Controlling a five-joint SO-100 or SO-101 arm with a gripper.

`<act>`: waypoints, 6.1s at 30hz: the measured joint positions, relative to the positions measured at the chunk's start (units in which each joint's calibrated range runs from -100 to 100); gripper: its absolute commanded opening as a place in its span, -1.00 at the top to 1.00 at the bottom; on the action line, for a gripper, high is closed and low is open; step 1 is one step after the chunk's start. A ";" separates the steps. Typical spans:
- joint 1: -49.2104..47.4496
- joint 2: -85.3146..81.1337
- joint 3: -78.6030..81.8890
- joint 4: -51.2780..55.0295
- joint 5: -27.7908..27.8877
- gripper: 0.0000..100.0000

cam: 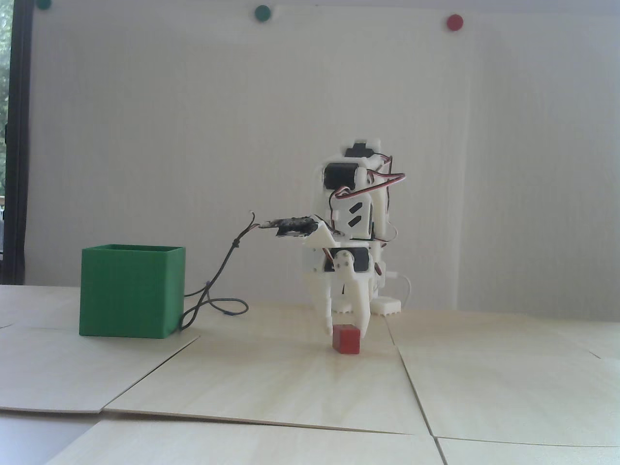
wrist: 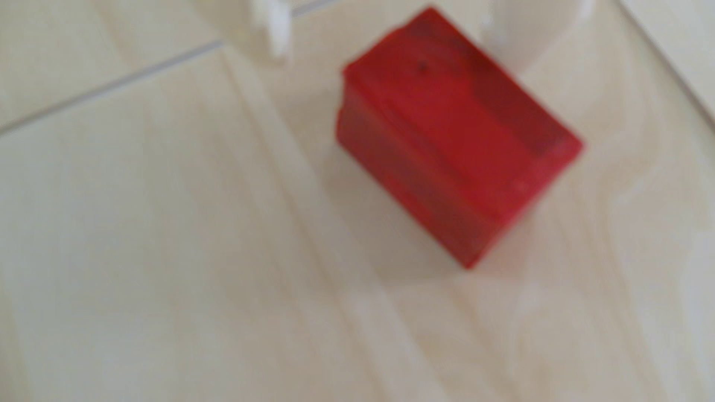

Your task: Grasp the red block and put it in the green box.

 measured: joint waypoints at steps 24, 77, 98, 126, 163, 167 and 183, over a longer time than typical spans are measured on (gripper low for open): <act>-4.05 0.00 0.00 0.00 -1.54 0.35; 1.15 10.21 -15.67 3.74 -9.45 0.35; 1.15 10.21 -15.76 3.74 -14.18 0.96; 0.76 10.21 -15.76 3.58 4.32 0.34; 5.66 6.81 -22.02 9.90 -0.82 0.96; 8.33 0.83 -30.98 21.13 -1.23 0.96; 31.49 -18.43 -44.32 31.03 -2.31 0.96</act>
